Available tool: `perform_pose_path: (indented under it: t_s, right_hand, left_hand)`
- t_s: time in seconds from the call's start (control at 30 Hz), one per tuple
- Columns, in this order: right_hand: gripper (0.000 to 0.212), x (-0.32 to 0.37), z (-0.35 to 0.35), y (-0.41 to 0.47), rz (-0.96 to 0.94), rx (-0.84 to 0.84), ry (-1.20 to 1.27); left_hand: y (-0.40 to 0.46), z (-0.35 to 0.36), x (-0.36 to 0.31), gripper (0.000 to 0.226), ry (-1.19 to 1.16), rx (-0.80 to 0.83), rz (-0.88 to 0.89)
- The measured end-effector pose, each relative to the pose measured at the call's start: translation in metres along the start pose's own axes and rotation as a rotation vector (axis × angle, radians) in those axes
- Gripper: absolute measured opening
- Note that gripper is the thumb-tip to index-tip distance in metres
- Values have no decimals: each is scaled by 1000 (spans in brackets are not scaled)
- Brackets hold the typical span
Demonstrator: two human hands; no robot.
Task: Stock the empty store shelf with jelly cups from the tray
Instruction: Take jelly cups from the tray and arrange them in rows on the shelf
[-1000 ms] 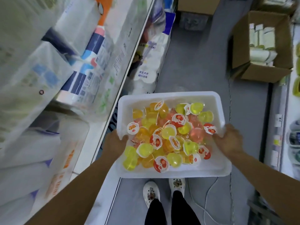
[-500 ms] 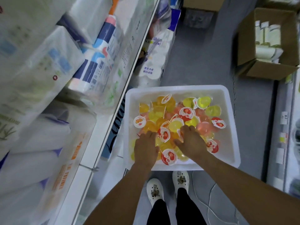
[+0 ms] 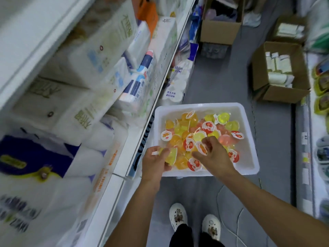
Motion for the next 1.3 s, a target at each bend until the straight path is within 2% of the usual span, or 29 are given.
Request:
perform_pose_path:
  t_s: [0.1,0.23,0.37,0.53,0.67,0.8,0.97,1.07,1.17,1.3]
  right_hand:
    - [47,34,-7,-27,-72,51,32]
    - [41,77,-17,-70,-190,97,37]
    - [37,101,-30,-123,-311,112,75]
    - [30,119,-43,-204,-435,132,170]
    - [34,151,-42,-267,-544,232,194]
    - [33,186,-32,-325,-674,363,190]
    - [33,224,-1,-379,-783,479,147]
    - [33,247,21,-416,-836,537,133]
    - [30,273,52,-455,-900,580,109]
    - [30,306,109,-527,-984,673,109]
  left_hand:
    - [-31,-15,-20,29,-97,60,-6]
    - [-82,-33,-37,28,-222,58,56]
    - [-150,-50,-30,32,-361,55,117]
    - [-242,-86,-15,17,-605,47,188]
    - [-312,-125,-6,28,-774,-11,242]
    - [-372,-176,-6,15,-801,-126,373]
    - [-425,-238,3,20,-776,-272,479]
    - [-449,-278,8,18,-804,-281,521]
    - [-472,-320,19,26,-811,-293,603]
    - [-508,-400,53,43,-844,-407,682]
Point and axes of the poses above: each hand's wrist, its own y-axis towards the middle knuckle, its own z-axis out of the palm, x = y × z, the point moved 6 cm from there along y, towards the middle knuckle, and after that the axes turned 3 degrees about -y, right-handed, at the moved point
